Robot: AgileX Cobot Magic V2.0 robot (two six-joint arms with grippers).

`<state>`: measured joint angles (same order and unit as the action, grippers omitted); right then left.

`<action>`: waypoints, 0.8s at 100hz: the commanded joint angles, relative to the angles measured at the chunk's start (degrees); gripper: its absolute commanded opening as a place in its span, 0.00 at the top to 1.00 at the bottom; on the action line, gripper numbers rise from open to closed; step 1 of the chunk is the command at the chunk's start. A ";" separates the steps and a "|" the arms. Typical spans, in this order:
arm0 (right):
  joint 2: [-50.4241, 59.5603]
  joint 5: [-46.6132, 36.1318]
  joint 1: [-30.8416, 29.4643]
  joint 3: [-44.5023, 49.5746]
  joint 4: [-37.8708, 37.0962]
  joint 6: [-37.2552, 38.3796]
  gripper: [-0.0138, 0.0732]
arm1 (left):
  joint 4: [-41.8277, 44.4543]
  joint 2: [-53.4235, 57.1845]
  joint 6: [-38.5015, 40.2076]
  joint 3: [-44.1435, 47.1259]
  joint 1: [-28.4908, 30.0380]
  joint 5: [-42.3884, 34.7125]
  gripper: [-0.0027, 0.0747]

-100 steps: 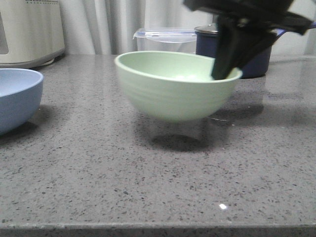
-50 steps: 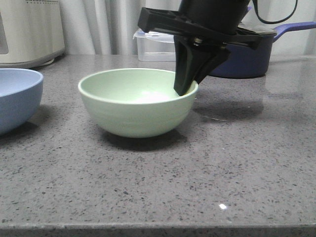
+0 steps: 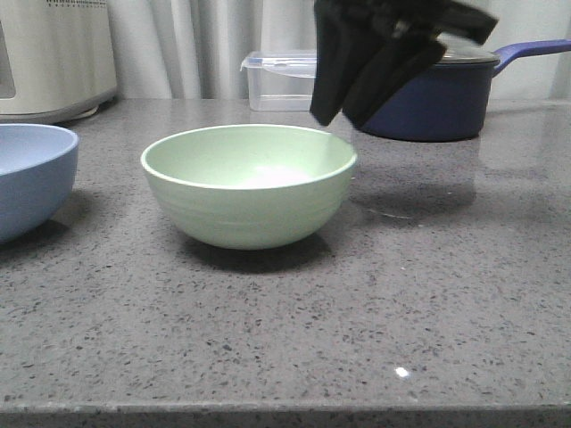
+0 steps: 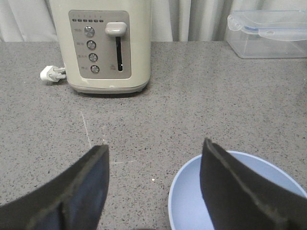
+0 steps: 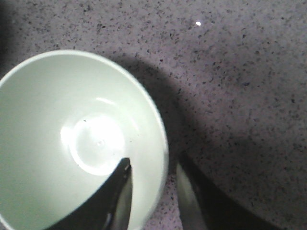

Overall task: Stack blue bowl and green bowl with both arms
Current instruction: 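Release the green bowl and lift the right gripper away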

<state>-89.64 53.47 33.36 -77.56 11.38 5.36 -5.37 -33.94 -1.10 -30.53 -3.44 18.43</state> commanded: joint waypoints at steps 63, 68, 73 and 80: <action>12.06 -5.71 0.00 13.24 2.39 -0.26 0.82 | -0.10 -0.36 0.08 -2.24 -0.01 -4.09 0.42; 12.06 -6.27 0.00 13.78 2.73 -0.26 0.87 | -0.10 -0.36 0.08 -2.24 -0.01 -4.09 0.42; 12.01 -6.69 0.00 14.20 2.79 -0.26 0.91 | -0.10 -0.36 0.08 -2.24 -0.01 -4.09 0.42; 11.90 -7.05 0.00 14.80 2.79 -0.26 0.92 | -0.10 -0.36 0.08 -2.24 -0.01 -4.09 0.42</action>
<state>-79.67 49.22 33.36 -61.97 13.11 5.36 -5.37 -33.94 -1.10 -30.53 -3.44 18.43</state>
